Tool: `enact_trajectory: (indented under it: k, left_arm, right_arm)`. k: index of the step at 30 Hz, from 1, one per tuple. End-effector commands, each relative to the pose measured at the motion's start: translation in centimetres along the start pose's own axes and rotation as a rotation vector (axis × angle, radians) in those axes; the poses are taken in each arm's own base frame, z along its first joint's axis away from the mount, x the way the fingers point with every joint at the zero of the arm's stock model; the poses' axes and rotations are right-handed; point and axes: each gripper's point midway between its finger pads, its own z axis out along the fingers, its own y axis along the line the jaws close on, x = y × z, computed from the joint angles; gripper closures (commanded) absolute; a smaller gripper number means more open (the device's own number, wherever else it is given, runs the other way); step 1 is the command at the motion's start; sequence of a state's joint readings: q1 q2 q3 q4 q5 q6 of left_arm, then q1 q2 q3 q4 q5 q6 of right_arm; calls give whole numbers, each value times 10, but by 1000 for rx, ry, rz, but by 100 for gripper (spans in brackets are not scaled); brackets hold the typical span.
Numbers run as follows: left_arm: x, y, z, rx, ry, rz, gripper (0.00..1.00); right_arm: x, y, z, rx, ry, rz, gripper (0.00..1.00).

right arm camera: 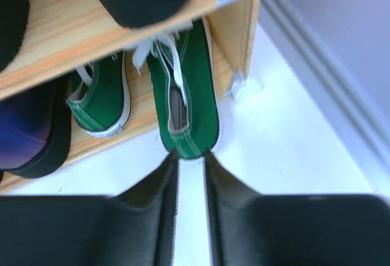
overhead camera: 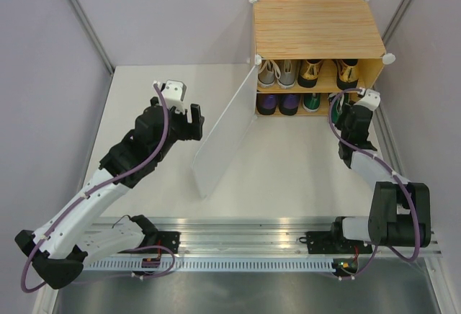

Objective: Place and organize the shoes in the shoe cabinet

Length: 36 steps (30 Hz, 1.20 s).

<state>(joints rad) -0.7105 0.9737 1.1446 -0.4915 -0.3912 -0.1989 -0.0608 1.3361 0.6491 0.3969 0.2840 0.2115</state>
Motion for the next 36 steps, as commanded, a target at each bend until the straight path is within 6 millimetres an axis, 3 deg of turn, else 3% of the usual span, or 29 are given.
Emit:
enact_trajectory:
  k: [1, 3, 7, 8, 14, 18, 22, 25, 26, 28, 36]
  left_arm:
    - [-9, -1, 0, 2, -37, 12, 17]
    - [-9, -2, -1, 5, -38, 11, 17]
    - [-9, -3, -1, 6, -38, 14, 17]
    - [-9, -4, -1, 9, -39, 14, 17]
    - [-10, -4, -2, 13, -40, 17, 17]
    - [-11, -5, -3, 19, -43, 16, 17]
    - [-11, -6, -3, 21, -43, 16, 17]
    - [-11, -5, -2, 19, -42, 18, 17]
    - [-10, -6, -2, 20, -39, 18, 17]
    - [-9, -7, -2, 27, -36, 20, 17]
    - [-9, -8, -2, 32, -35, 19, 17]
  right_arm:
    - [29, -5, -10, 19, 129, 23, 76]
    - [46, -7, -13, 32, 194, 34, 83]
    - [62, -8, -8, 45, 246, 36, 85]
    - [74, -11, -5, 63, 284, 23, 85]
    - [87, -21, 15, 144, 322, -23, 83]
    - [86, -24, 26, 164, 308, -56, 84]
    - [73, -16, 42, 133, 212, -30, 86]
    - [75, -7, 59, 105, 272, -27, 89]
    - [88, -7, 64, 103, 318, -50, 92]
    - [90, -2, 70, 83, 344, -57, 92]
    - [81, 0, 69, 69, 324, -56, 91]
